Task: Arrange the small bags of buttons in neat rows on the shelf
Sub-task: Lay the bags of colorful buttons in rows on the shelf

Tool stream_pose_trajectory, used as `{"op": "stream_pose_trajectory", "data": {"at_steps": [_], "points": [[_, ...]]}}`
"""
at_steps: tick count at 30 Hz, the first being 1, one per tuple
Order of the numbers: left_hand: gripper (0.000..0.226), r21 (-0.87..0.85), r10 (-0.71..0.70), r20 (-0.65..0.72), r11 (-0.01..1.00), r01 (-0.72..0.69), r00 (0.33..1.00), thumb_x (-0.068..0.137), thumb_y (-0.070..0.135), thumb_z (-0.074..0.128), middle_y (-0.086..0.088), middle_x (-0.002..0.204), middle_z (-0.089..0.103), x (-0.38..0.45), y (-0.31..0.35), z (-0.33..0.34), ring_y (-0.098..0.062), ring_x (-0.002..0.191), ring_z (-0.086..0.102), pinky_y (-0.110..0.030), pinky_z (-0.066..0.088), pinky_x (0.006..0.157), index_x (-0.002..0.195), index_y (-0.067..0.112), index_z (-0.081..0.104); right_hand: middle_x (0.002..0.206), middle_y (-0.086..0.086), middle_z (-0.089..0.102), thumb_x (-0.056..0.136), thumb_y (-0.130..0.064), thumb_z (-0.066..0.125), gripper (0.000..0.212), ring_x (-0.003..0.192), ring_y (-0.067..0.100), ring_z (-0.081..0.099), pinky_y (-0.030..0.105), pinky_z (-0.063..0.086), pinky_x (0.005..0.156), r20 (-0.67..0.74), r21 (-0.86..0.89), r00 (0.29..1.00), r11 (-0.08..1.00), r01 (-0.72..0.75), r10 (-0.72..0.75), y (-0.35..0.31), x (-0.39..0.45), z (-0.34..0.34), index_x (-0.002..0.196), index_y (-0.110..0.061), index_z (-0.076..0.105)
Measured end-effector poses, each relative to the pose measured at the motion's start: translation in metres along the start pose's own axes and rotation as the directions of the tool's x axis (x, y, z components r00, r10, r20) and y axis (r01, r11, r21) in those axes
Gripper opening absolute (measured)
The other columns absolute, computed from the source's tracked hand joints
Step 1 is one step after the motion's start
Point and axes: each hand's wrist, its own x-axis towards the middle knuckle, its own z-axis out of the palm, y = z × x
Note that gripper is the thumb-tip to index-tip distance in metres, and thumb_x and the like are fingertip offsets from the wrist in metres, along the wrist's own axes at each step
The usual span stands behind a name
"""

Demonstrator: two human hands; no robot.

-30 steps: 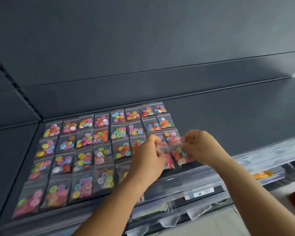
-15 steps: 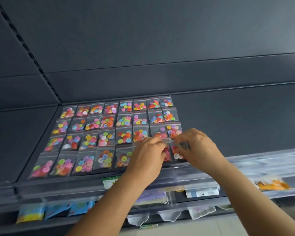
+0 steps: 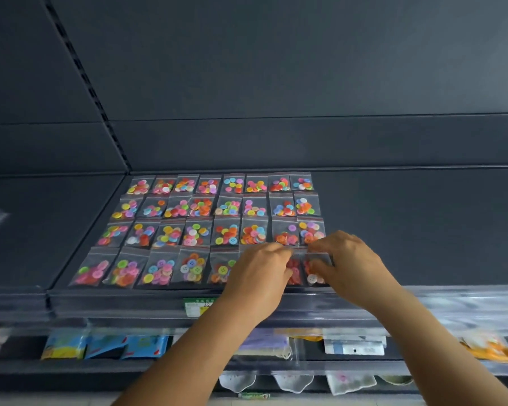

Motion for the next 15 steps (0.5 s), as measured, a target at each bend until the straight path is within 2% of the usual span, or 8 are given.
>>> {"op": "stream_pose_trajectory", "data": {"at_steps": [4,8,15], "points": [[0.05,0.085,-0.045,-0.08,0.995,0.052,0.996,0.093,0.033,0.055,0.002,0.138,0.048,-0.005,-0.007,-0.008,-0.016,0.129,0.038,-0.03,0.027,0.11,0.14,0.019,0.043,0.129,-0.004,0.054,0.09,-0.036,0.057,0.041,0.117,0.02,0.047,0.029,0.042,0.091,-0.043,-0.041,0.997,0.997,0.064,-0.065,-0.01,0.007,0.005,0.13,-0.028,0.053],[0.054,0.118,-0.131,-0.146,0.982,0.149,0.981,0.093,0.037,0.052,0.004,0.145,0.041,-0.017,-0.027,-0.024,-0.016,0.134,0.032,-0.03,0.023,0.112,0.143,0.022,0.037,0.145,-0.006,0.04,0.09,-0.044,0.051,0.056,0.135,0.018,0.033,0.035,0.028,0.11,-0.029,-0.105,0.985,0.981,0.165,-0.169,-0.032,0.016,0.015,0.141,-0.026,0.037],[0.056,0.136,-0.303,-0.234,0.93,0.34,0.924,0.094,0.042,0.048,0.006,0.148,0.034,-0.056,-0.083,-0.061,-0.014,0.137,0.026,-0.028,0.021,0.112,0.145,0.024,0.031,0.148,-0.007,0.036,0.091,-0.048,0.046,0.06,0.138,0.017,0.029,0.038,0.021,0.114,0.021,-0.076,0.944,0.94,0.331,-0.331,-0.099,0.037,0.039,0.145,-0.029,0.028]]}}
